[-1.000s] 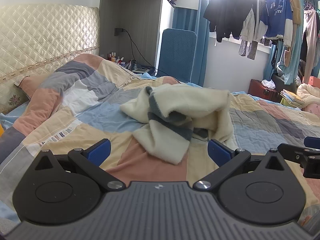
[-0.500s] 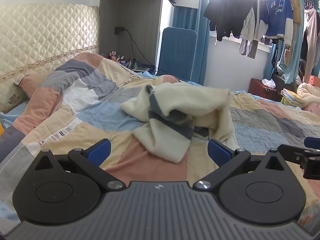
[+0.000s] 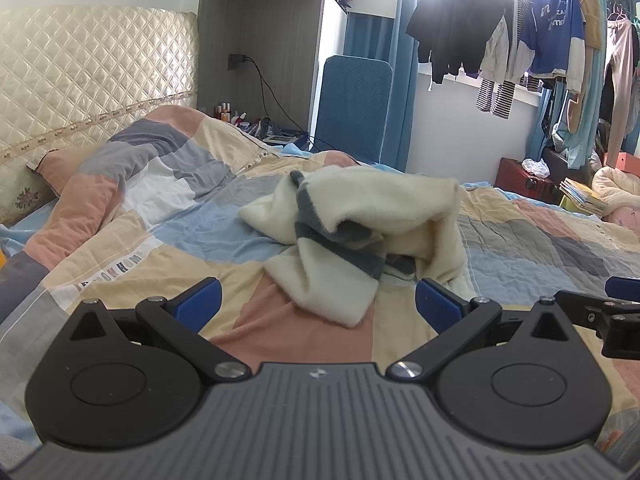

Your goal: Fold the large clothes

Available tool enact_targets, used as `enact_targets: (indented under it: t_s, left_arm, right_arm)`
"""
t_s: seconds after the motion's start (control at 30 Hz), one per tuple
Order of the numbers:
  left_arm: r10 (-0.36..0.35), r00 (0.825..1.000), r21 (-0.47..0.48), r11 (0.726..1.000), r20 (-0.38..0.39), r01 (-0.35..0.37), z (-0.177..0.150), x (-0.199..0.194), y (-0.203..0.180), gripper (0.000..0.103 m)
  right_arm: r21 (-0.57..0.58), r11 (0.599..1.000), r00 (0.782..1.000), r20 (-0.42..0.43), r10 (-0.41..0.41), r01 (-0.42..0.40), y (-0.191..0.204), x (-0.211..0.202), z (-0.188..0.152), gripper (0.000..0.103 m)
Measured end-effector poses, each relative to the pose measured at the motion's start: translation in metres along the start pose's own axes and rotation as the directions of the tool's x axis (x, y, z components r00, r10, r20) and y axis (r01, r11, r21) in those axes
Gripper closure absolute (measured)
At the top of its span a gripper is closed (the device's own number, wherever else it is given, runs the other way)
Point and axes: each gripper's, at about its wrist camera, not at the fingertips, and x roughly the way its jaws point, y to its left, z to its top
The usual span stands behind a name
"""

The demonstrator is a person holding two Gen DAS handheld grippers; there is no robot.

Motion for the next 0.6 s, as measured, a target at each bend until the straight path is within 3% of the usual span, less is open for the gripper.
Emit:
enact_targets:
  t_s: [0.6]
  left_arm:
    - [0.001, 1.0, -0.001, 1.0, -0.005, -0.001, -0.0015, 0.0034, -0.0001, 0.0]
  right_arm:
    - [0.0, 1.0, 1.0, -0.009, -0.011, 0.011, 0.0006, 0.0017, -0.0008, 0.0]
